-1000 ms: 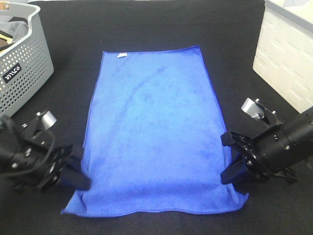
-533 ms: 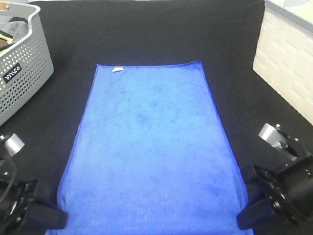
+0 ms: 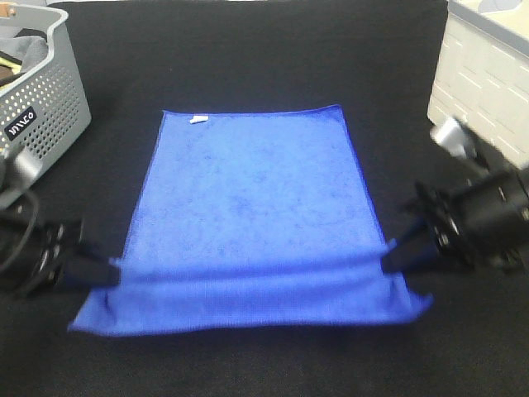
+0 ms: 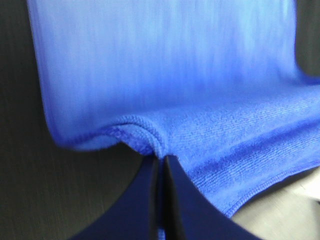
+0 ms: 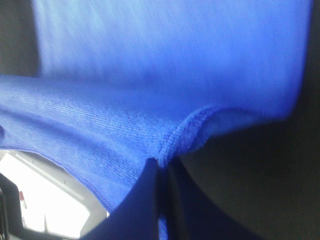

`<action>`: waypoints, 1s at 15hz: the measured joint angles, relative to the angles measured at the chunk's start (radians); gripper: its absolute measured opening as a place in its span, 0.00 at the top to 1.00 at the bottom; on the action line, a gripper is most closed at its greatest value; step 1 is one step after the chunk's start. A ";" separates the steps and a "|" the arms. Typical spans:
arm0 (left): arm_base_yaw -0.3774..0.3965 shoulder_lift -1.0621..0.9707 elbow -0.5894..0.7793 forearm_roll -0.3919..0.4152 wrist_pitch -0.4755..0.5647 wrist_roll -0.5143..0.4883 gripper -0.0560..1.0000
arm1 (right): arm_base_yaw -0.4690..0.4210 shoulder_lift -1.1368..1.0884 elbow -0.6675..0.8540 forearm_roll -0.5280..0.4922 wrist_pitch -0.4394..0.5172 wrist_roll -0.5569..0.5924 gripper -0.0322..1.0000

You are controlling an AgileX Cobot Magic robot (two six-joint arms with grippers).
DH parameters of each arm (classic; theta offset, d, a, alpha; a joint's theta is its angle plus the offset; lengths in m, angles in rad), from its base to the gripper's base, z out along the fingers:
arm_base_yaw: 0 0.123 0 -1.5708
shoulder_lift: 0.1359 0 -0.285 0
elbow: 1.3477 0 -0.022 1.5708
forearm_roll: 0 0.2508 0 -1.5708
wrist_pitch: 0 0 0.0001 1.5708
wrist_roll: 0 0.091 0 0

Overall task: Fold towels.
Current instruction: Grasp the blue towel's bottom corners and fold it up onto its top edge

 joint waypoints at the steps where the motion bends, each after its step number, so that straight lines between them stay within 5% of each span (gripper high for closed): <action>1: 0.000 0.035 -0.055 0.010 -0.011 0.000 0.94 | 0.000 0.053 -0.095 -0.008 0.013 0.001 0.97; 4: 0.000 0.191 -0.294 0.072 -0.013 -0.006 0.94 | 0.000 0.228 -0.382 -0.073 0.045 0.059 0.97; 9: 0.000 0.508 -0.811 0.308 -0.040 -0.129 0.94 | 0.000 0.550 -0.951 -0.194 0.097 0.206 0.97; 15: 0.000 0.801 -1.244 0.366 -0.126 -0.131 0.94 | 0.000 0.907 -1.451 -0.338 0.098 0.263 0.97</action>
